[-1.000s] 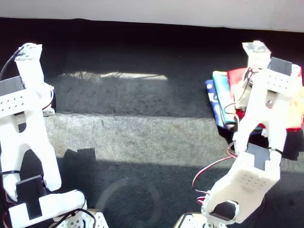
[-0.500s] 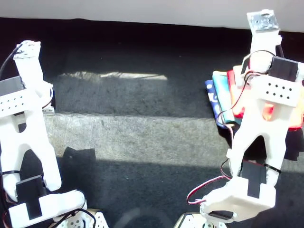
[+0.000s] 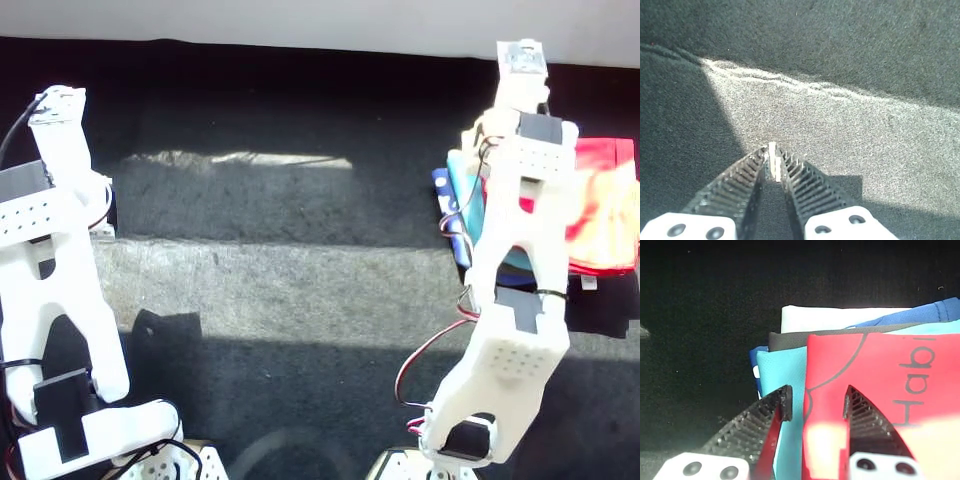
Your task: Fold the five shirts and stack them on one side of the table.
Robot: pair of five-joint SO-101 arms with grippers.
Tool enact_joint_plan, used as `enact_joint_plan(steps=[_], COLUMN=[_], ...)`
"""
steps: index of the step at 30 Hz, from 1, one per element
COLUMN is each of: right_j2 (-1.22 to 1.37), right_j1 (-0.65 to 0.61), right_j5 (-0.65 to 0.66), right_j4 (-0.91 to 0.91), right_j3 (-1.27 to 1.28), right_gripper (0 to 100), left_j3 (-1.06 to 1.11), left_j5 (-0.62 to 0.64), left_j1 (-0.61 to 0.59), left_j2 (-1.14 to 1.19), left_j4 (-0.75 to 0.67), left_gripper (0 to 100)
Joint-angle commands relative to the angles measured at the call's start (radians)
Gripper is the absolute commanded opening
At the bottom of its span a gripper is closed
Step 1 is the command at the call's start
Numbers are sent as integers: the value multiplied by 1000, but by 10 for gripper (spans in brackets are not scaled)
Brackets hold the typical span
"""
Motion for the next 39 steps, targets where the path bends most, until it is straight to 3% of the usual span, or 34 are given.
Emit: enact_joint_plan(steps=[1, 27, 33, 39], right_j2=[-8, 125, 124, 125], right_j1=[-5, 21, 22, 22], right_j5=[-8, -6, -6, -6], right_j4=[-16, -18, -22, 61], right_j3=[-77, -82, -84, -243], right_gripper=[173, 169, 8, 7], left_j3=[-7, -10, -12, -12], left_j5=[-2, -3, -5, -5], left_j1=[-7, -7, -7, -7], left_j2=[-42, -42, -42, -42], left_j4=[-5, -11, -11, -11], left_gripper=[10, 10, 10, 10])
